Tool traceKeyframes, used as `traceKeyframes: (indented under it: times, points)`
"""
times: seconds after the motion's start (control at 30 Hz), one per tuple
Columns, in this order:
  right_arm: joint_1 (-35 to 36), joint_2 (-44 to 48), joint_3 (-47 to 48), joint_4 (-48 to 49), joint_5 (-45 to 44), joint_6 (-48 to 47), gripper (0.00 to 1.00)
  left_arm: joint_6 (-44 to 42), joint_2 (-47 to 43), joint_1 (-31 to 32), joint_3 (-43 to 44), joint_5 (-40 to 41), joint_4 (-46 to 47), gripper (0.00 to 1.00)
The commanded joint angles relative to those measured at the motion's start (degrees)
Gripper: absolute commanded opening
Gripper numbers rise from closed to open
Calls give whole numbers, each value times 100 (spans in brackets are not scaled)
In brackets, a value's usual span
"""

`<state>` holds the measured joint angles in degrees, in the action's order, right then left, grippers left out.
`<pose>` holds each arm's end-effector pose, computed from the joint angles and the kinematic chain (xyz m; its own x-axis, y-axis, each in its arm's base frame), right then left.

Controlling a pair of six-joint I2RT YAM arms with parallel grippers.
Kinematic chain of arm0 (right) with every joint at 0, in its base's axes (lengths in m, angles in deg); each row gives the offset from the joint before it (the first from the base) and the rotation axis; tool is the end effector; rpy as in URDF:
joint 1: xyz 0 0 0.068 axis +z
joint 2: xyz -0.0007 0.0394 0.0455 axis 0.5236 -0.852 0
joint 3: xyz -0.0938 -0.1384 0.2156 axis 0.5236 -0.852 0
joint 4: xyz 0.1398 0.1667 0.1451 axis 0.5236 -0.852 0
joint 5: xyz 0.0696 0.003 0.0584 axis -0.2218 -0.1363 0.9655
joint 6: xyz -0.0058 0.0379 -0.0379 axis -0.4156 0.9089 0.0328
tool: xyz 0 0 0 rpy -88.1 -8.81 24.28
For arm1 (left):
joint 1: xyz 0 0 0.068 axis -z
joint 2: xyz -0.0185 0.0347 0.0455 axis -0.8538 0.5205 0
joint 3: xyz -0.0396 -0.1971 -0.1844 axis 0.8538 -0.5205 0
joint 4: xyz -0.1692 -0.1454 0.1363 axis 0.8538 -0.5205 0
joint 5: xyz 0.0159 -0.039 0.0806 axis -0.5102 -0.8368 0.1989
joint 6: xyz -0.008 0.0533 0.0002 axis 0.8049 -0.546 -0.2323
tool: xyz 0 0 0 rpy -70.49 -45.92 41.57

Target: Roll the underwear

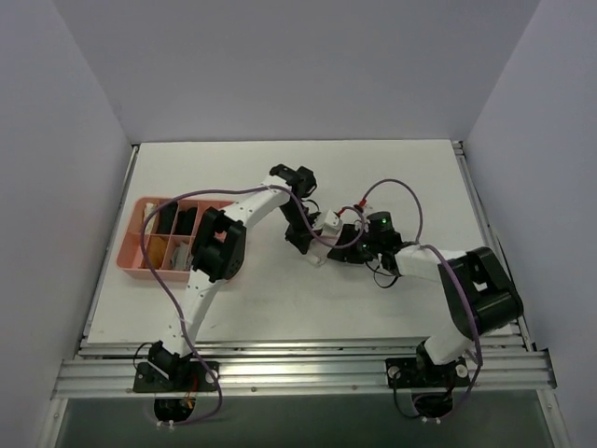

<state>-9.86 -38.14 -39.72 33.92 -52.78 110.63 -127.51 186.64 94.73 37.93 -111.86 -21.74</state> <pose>0.2818 0.1314 0.1554 -0.7279 0.1304 -0.6732 -0.4469 0.6543 0.6100 0.3738 -0.2982 0.1657 0.1288 0.8401 -0.5269 0.9221 -0.2969 -0.2480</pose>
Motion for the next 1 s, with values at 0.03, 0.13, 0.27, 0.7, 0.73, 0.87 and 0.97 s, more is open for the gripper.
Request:
traceKeyframes:
  times: [0.03,0.13,0.27,0.7,0.73,0.87,0.97]
  points:
    - [-264,1141,-298,-612,-1597,441,33,138,217,143,274,375,-1298,2]
    - [-203,2125,-535,-893,-2494,608,35,244,401,213,547,367,-1518,2]
    - [446,3452,-641,-1515,-4082,617,47,367,594,257,741,305,-1711,2]
    - [2337,4280,0,-3133,-6512,1942,47,710,788,328,934,235,-1808,2]
    - [2346,4298,35,-3300,-6740,2153,46,719,788,302,917,209,-1808,2]
    - [2469,4631,0,-2839,-6192,1333,41,797,806,266,890,147,-1808,2]
    - [2907,4379,341,-2958,-6423,619,41,920,850,231,908,95,-1800,2]
